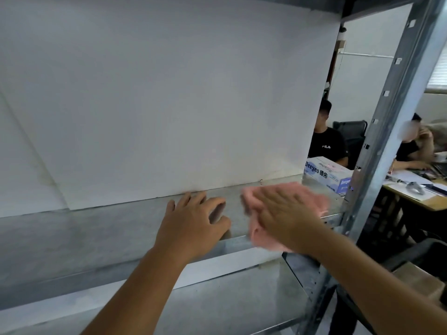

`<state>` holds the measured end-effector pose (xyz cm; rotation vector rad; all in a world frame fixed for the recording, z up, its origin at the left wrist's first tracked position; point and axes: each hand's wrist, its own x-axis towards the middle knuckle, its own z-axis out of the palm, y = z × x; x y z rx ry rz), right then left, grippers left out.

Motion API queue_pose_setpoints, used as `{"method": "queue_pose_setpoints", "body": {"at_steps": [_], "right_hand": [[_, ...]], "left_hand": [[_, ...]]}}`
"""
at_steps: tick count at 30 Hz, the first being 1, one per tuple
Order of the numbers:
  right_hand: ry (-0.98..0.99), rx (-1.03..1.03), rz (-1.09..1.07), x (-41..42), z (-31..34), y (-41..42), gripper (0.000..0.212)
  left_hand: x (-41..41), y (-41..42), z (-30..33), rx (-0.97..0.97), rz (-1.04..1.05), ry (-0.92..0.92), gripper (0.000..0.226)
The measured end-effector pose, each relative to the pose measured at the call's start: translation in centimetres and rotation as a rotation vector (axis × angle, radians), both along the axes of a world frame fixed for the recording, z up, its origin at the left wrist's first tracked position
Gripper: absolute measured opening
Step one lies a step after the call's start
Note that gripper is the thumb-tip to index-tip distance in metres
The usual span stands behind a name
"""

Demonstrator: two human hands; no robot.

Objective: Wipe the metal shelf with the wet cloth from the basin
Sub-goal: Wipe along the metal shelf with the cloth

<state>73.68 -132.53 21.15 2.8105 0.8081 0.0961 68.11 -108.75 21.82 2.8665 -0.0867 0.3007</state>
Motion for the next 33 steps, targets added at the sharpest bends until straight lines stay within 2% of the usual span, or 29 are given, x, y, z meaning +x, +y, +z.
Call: {"method": "queue_pose_setpoints", "body": {"at_steps": [1, 3, 4, 6, 7, 9, 10, 13, 15, 18, 20, 22, 23, 25, 27, 29, 31, 32, 33], "right_hand": [[0.037, 0.102, 0.048, -1.2, -0.2, 1.0, 0.07], [0.088, 0.148, 0.051, -1.7, 0.4, 0.8, 0.09], [0.067, 0.124, 0.034, -0.7, 0.6, -0.5, 0.096], [0.016, 0.054, -0.083, 1.6, 1.0, -3.5, 0.092], [-0.012, -0.009, -0.132, 2.3, 1.4, -4.7, 0.1], [-0.015, -0.152, -0.177, 3.0, 1.4, -5.1, 0.136], [0.017, -0.166, -0.2, 2.6, 1.2, -4.2, 0.138], [0.048, 0.043, -0.157, -0.2, 0.6, -0.8, 0.096], [0.045, 0.044, -0.095, -1.5, 0.6, -1.1, 0.09], [0.018, -0.036, -0.179, -0.8, 1.8, -3.6, 0.079], [0.016, -0.062, -0.25, -0.1, 2.2, -3.7, 0.085], [0.044, -0.123, -0.183, -0.2, 1.9, -2.3, 0.103], [0.05, -0.137, -0.146, -0.4, 1.5, -1.8, 0.102], [0.025, -0.122, -0.115, -0.9, 1.6, -1.8, 0.083], [0.023, -0.071, -0.156, -0.7, 2.2, -2.5, 0.08], [0.032, -0.075, -0.181, 0.0, 2.7, -2.9, 0.09], [0.043, -0.075, -0.14, 0.7, 2.3, -2.2, 0.122], [0.055, -0.073, -0.123, 0.4, 1.8, -1.6, 0.127], [0.048, -0.085, -0.106, -0.4, 1.6, -1.0, 0.116]], "left_hand": [[0.0, 0.0, 0.0, 0.002, 0.001, 0.003, 0.068], [0.0, 0.0, 0.1, 0.004, 0.002, 0.01, 0.069], [0.0, 0.0, 0.0, 0.002, 0.0, 0.01, 0.065], [-0.2, 0.0, 0.0, 0.0, -0.007, 0.003, 0.058], [-0.3, 0.0, 0.0, -0.001, -0.008, 0.001, 0.056], [-0.3, 0.0, 0.1, -0.001, -0.007, -0.001, 0.055], [-0.2, 0.0, 0.1, -0.002, -0.008, -0.001, 0.055], [-0.2, 0.0, 0.0, -0.002, -0.011, 0.007, 0.056], [-0.1, 0.0, 0.0, -0.002, -0.014, 0.008, 0.055], [-0.2, -0.1, 0.2, -0.004, -0.02, 0.005, 0.051], [-0.3, -0.1, 0.1, -0.007, -0.018, -0.003, 0.049], [-0.4, 0.0, 0.0, -0.009, -0.018, -0.007, 0.05], [-0.4, 0.0, 0.0, -0.009, -0.019, -0.004, 0.05], [-0.3, 0.1, 0.0, -0.007, -0.021, 0.0, 0.05], [-0.3, 0.1, 0.0, -0.001, -0.022, 0.0, 0.05], [-0.3, 0.0, 0.0, 0.003, -0.024, 0.004, 0.052], [-0.2, 0.1, 0.0, 0.002, -0.021, 0.008, 0.053], [-0.2, 0.1, 0.0, 0.002, -0.019, 0.011, 0.053], [-0.3, 0.1, 0.0, -0.001, -0.018, 0.014, 0.053]]}}
